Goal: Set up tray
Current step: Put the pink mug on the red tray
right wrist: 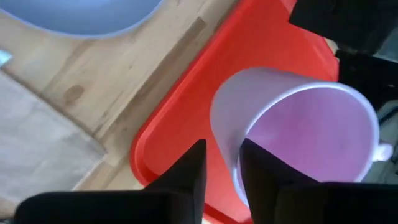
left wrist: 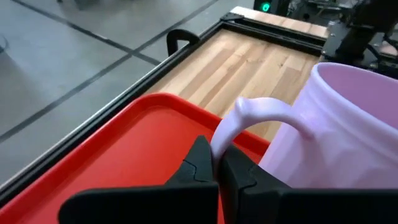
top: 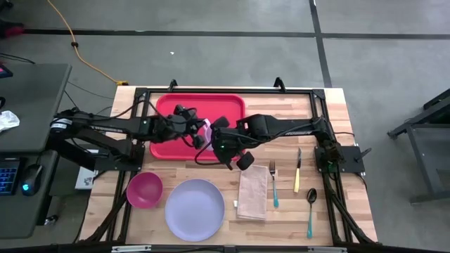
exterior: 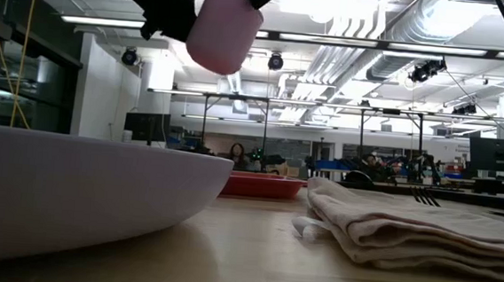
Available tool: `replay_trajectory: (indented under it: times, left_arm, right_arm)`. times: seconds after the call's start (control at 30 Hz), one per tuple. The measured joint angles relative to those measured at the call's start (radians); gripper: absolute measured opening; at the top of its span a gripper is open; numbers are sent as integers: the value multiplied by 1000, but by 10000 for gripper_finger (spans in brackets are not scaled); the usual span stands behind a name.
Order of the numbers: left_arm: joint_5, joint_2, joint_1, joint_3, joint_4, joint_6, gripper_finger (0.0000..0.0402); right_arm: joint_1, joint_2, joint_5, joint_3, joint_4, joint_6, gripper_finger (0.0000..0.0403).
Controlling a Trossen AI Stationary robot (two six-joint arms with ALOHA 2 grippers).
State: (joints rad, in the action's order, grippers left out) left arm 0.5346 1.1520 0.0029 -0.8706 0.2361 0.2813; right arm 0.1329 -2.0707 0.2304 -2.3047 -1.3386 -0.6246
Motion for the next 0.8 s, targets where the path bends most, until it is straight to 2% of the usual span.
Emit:
replay_trajectory:
  times: [0.2,0.37,0.63,0.8]
  left_arm:
    - [6,9,0,1,26,8,23]
    - [26,10,-1,1,90,35,22]
    - [105,-5,0,1,145,64,22]
    - [119,-49,55,2,186,69,22]
  right_arm:
    - [-1,3,55,0,-8,3,105]
    - [-2,30,80,0,-11,24,109]
    - [-34,92,97,-1,-22,159,108]
    - [-59,118,94,-2,-57,232,108]
